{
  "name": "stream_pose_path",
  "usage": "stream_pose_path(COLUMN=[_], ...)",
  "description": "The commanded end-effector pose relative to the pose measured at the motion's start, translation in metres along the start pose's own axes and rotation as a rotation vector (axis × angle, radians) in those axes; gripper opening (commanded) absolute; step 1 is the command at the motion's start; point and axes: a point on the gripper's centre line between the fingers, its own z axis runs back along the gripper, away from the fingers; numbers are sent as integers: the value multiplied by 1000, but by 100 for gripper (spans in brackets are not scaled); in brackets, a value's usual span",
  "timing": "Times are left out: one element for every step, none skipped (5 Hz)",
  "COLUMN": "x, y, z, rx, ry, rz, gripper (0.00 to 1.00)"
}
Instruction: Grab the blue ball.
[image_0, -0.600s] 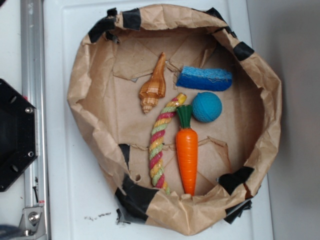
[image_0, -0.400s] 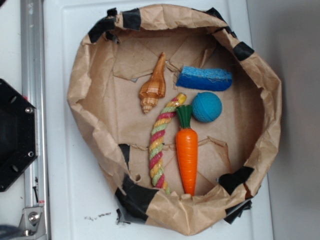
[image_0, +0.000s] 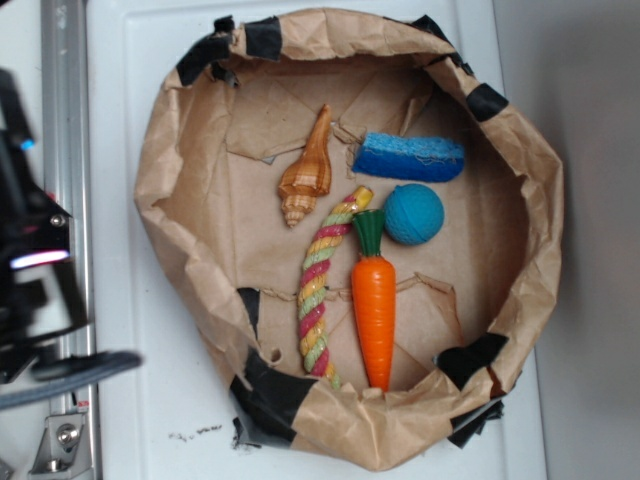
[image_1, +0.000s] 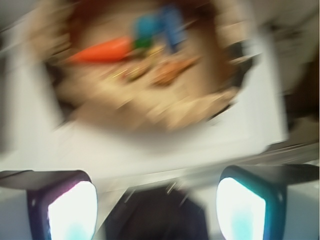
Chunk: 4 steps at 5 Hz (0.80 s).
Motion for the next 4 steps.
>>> stream_pose_path(x=[68, 103, 124, 135], y=[11, 13, 7, -20], z=[-68, -90, -121, -152], rx=[-34, -119, -194, -230], ry=[-32, -30, -23, -51], rz=[394, 394, 386, 296], gripper=[100, 100, 100, 100])
